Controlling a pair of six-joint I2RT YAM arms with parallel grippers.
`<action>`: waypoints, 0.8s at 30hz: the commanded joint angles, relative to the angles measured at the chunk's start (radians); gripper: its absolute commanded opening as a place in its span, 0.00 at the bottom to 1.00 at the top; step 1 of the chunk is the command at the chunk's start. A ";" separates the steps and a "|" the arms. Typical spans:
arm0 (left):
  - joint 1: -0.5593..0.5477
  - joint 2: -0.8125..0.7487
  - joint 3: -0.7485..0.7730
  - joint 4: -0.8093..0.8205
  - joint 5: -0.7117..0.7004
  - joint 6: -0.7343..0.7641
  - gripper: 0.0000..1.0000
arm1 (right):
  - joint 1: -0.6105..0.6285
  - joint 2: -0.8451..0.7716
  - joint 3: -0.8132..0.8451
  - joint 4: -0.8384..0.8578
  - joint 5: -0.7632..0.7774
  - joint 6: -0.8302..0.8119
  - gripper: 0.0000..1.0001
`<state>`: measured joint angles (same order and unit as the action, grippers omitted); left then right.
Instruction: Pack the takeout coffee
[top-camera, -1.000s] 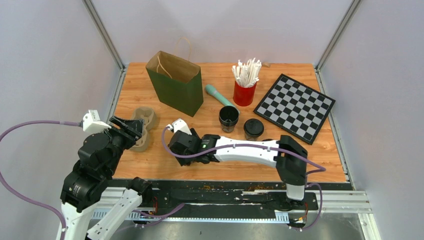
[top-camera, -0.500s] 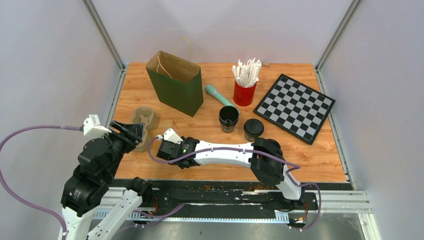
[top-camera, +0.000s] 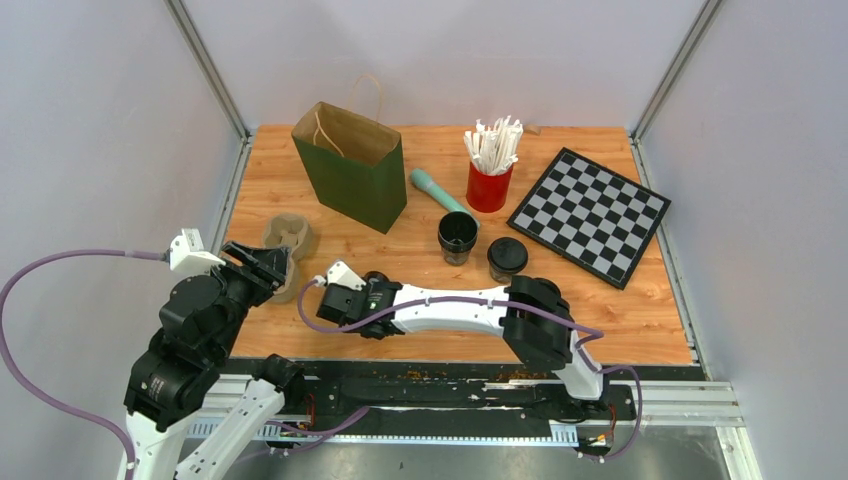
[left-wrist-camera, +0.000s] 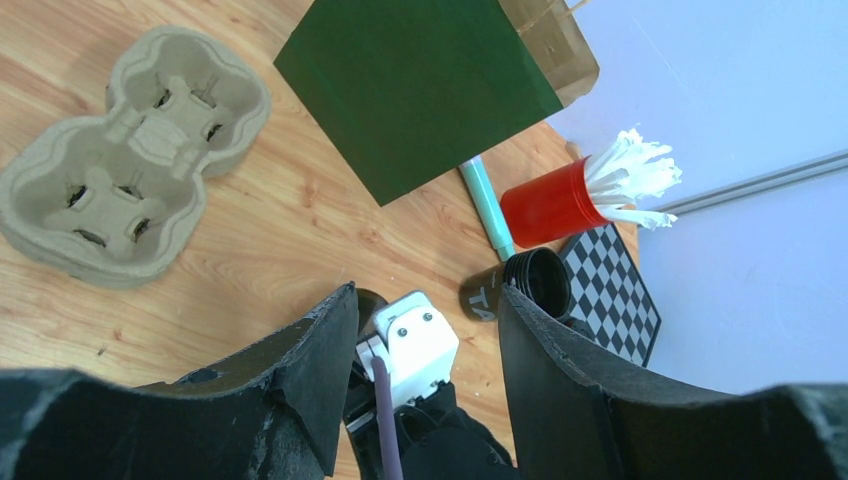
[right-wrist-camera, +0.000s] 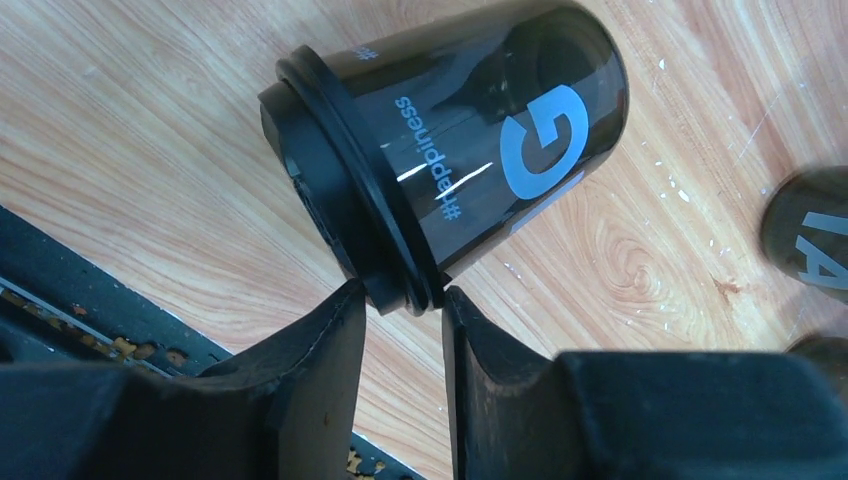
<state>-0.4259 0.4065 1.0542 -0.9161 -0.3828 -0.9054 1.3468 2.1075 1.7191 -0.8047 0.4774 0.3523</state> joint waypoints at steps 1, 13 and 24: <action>-0.001 0.003 0.016 0.013 -0.006 0.020 0.62 | 0.006 -0.082 -0.023 0.091 0.014 -0.049 0.32; -0.001 0.003 0.016 0.006 -0.002 0.026 0.62 | 0.003 -0.189 -0.108 0.160 -0.015 -0.058 0.15; 0.000 0.048 0.027 -0.029 0.089 0.091 0.63 | -0.107 -0.545 -0.409 0.217 -0.473 0.161 0.18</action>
<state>-0.4259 0.4145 1.0565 -0.9279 -0.3466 -0.8669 1.3022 1.7061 1.4300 -0.6704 0.2752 0.3874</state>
